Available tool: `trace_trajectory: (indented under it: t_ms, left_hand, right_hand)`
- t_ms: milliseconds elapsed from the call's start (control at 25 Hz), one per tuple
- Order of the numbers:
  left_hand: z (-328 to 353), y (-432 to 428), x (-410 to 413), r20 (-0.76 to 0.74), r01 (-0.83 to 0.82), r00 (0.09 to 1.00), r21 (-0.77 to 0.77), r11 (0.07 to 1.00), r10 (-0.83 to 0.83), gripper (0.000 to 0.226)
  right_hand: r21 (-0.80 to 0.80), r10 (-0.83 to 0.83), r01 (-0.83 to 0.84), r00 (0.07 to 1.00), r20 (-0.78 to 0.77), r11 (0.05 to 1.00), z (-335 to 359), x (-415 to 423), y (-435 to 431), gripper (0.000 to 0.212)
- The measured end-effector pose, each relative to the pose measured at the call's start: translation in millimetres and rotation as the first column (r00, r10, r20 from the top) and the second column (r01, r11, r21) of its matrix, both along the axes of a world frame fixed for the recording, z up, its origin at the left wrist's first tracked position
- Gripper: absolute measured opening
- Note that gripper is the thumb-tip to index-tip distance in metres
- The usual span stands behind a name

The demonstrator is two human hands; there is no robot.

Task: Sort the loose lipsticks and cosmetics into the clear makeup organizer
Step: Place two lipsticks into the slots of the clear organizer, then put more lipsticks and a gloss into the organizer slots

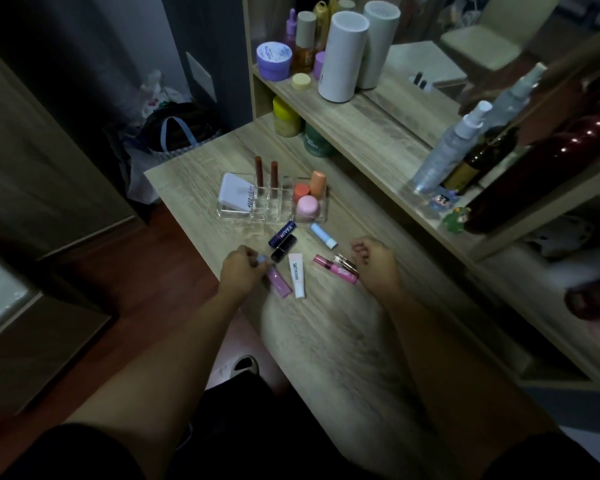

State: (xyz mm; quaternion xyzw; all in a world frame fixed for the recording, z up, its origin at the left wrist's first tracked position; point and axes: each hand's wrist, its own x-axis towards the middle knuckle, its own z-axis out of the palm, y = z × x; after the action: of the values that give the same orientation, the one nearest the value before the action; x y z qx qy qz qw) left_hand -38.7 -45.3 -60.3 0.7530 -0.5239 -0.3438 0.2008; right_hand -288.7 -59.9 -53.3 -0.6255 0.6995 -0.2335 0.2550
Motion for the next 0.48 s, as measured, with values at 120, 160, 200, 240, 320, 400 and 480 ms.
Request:
trace_trajectory:
  t_ms: [120, 160, 200, 240, 320, 400, 480]
  left_hand:
    - [-7, 3, -10, -0.03, -0.012, 0.999, 0.109, 0.994, 0.016, 0.054]
    - [-8, 3, -13, -0.036, -0.024, 0.999, 0.117, 0.993, 0.029, 0.055]
    - [-8, 4, -15, -0.037, -0.042, 0.998, 0.118, 0.992, 0.047, 0.055]
    - [-7, 4, -17, -0.037, -0.062, 0.997, 0.12, 0.991, 0.067, 0.054]
    - [-7, 6, -17, -0.052, -0.092, 0.994, 0.128, 0.987, 0.1, 0.054]
    - [-5, 7, -16, -0.12, -0.118, 0.983, 0.155, 0.981, 0.137, 0.052]
    - [0, 8, -11, -0.258, -0.153, 0.945, 0.201, 0.968, 0.203, 0.047]
  right_hand:
    - [0.145, 0.106, -0.092, 0.99, -0.094, 0.985, -7, -5, 6, 0.023]
    - [0.174, 0.129, -0.109, 0.986, -0.107, 0.979, -9, -5, 7, 0.023]
    - [0.189, 0.133, -0.11, 0.985, -0.113, 0.976, -10, -5, 7, 0.023]
    - [0.198, 0.13, -0.105, 0.984, -0.118, 0.975, -11, -5, 5, 0.023]
    - [0.215, 0.151, -0.118, 0.978, -0.144, 0.969, -11, -6, 1, 0.023]
    - [0.228, 0.203, -0.157, 0.959, -0.197, 0.961, -12, -9, -2, 0.023]
    - [0.21, 0.196, -0.153, 0.958, -0.207, 0.966, -11, -11, 0, 0.023]
